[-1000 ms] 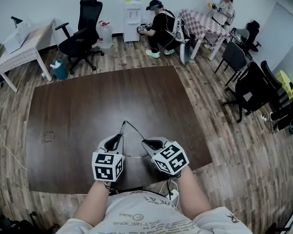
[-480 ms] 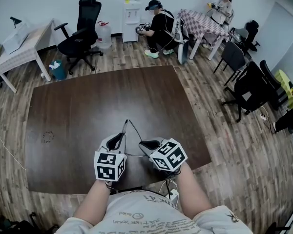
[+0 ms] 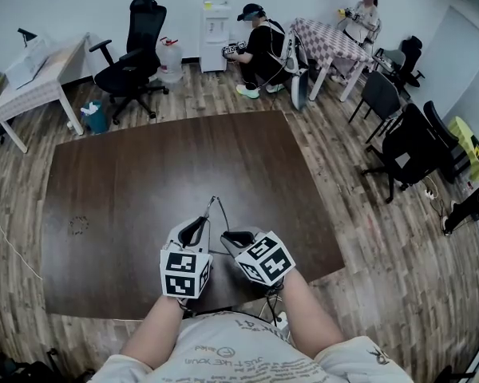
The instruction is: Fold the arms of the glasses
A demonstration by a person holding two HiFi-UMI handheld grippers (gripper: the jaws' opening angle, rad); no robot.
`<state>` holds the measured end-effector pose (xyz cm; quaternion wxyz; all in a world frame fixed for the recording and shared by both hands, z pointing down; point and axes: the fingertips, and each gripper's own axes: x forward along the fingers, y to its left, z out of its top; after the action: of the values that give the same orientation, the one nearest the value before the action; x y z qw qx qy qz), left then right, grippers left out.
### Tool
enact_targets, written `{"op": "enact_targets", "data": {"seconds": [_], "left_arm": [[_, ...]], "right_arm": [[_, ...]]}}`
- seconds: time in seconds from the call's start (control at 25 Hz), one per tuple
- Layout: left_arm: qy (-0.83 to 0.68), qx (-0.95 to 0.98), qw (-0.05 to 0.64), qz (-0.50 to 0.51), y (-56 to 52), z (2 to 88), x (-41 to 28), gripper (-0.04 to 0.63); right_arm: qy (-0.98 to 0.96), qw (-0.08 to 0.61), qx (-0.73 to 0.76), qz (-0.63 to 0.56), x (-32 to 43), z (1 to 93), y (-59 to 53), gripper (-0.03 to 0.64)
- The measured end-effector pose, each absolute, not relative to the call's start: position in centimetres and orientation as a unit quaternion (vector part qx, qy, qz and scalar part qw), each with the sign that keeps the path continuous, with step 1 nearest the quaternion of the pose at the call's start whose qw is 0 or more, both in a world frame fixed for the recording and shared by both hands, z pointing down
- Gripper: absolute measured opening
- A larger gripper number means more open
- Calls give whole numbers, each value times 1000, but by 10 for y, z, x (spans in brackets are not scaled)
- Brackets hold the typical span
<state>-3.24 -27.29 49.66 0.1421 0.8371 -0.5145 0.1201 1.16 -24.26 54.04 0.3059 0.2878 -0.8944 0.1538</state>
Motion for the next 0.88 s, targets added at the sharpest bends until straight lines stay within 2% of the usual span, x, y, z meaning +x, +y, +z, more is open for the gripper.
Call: {"op": "enact_targets", "data": {"seconds": [0.2, 0.32, 0.4, 0.64, 0.72, 0.88], "left_arm": [[-516, 836, 140, 124, -274, 496, -36, 40], [-518, 834, 142, 128, -272, 498, -35, 40], [-523, 830, 146, 127, -272, 500, -37, 40], [-536, 820, 156, 128, -275, 505, -45, 40], [-536, 820, 156, 126, -276, 504, -46, 40], [-533, 823, 152, 125, -276, 502, -43, 40]], "right_arm": [[-895, 313, 293, 127, 5, 539, -245, 39], [-898, 309, 290, 115, 6, 537, -244, 120], [-900, 305, 292, 110, 10, 535, -244, 137], [-905, 286, 299, 102, 24, 524, -242, 126], [-907, 279, 298, 102, 25, 521, -242, 69], [-910, 279, 290, 101, 21, 521, -239, 46]]}}
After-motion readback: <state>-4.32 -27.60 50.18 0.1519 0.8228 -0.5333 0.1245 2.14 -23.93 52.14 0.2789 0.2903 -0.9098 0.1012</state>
